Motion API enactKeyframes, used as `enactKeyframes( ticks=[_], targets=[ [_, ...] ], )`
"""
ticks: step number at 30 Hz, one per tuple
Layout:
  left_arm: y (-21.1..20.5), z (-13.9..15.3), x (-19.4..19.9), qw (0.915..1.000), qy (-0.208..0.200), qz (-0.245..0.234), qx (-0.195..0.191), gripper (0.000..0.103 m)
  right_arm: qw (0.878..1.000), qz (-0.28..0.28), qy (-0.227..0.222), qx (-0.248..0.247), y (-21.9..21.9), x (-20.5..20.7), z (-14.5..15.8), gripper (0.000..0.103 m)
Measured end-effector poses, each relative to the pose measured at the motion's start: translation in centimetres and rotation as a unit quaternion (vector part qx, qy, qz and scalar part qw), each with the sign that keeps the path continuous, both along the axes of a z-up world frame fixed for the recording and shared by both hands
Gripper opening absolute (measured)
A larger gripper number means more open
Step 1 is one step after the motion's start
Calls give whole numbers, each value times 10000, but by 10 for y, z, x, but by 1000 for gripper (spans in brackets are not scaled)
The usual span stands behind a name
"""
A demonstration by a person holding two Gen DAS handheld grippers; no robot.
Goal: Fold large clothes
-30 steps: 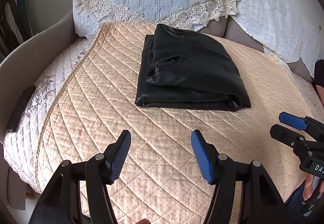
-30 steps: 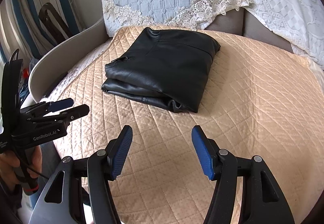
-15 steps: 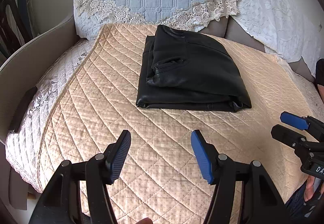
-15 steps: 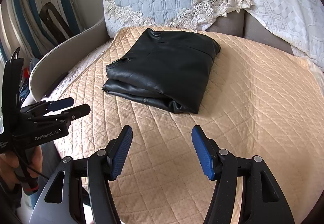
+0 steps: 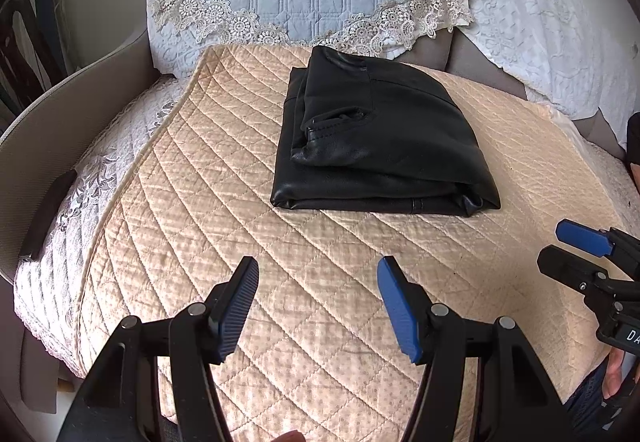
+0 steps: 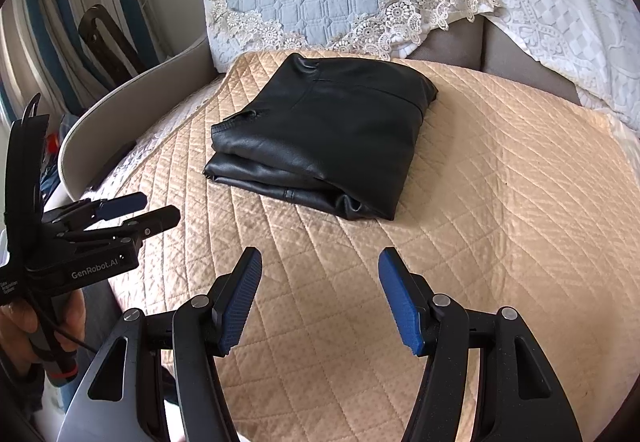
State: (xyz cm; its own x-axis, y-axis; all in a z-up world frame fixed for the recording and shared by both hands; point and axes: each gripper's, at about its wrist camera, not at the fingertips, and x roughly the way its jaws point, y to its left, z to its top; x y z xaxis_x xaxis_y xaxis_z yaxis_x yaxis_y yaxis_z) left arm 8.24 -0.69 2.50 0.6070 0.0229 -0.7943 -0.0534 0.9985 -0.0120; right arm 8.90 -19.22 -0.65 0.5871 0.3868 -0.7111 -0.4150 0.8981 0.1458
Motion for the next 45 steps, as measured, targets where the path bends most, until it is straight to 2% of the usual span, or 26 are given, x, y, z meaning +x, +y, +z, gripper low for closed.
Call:
enactKeyframes(
  ticks=[45],
  targets=[
    [-5,-2,0,10000,55,-3,63,64,10000,31,-4,-11,-2,-2,1,62]
  ],
)
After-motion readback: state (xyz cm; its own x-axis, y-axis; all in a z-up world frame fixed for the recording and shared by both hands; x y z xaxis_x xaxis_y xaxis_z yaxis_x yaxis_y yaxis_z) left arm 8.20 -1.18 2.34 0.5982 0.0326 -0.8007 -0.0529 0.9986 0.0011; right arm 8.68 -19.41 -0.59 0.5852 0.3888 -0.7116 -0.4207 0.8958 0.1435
